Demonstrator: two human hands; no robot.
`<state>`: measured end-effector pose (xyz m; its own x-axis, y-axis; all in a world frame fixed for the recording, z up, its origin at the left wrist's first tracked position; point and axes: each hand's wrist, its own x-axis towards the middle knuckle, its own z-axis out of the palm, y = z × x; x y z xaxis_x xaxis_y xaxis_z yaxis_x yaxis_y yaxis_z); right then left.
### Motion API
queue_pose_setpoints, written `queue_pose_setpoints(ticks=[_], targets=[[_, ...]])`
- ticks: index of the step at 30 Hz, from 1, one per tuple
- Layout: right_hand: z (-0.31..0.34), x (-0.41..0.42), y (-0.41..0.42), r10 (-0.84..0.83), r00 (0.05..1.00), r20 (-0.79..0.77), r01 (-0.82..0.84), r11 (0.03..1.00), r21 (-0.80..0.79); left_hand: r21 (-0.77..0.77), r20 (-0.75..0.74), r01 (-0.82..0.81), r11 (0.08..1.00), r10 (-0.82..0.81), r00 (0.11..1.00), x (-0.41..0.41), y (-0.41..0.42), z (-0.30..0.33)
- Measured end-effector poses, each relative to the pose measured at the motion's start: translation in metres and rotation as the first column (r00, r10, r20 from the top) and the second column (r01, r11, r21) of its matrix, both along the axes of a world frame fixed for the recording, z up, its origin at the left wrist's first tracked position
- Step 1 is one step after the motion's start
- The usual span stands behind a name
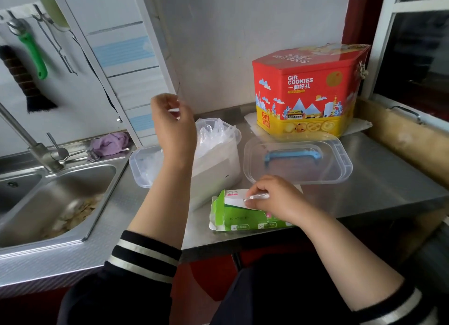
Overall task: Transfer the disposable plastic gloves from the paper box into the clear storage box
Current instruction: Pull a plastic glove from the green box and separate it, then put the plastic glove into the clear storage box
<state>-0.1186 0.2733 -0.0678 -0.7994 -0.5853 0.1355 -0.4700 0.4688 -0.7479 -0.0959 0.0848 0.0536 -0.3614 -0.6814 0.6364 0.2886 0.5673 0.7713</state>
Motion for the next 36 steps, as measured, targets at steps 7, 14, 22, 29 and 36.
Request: queue_pose_setpoints(ticks=[7,14,22,29,36], targets=[[0.002,0.0,-0.001,-0.024,0.998,0.05,0.026,0.999,-0.037,-0.636,0.079,0.171,0.752,-0.157,0.984,0.038,0.045,-0.05],[-0.001,0.004,0.001,-0.081,0.997,-0.011,0.081,0.996,-0.04,-0.161,0.672,0.614,0.772,-0.37,0.642,0.046,0.045,-0.13],[-0.007,0.008,0.006,-0.154,0.986,0.056,0.162,0.964,-0.21,-0.177,0.665,0.539,0.824,-0.304,0.683,0.052,0.051,-0.14],[-0.001,0.007,0.016,-0.171,0.938,0.301,0.326,0.735,-0.595,-0.185,0.671,0.531,0.827,-0.288,0.683,0.051,0.05,-0.14],[0.019,0.007,0.028,0.067,0.837,0.543,0.483,0.377,-0.791,-0.209,0.691,0.517,0.83,-0.249,0.678,0.052,0.051,-0.142]])
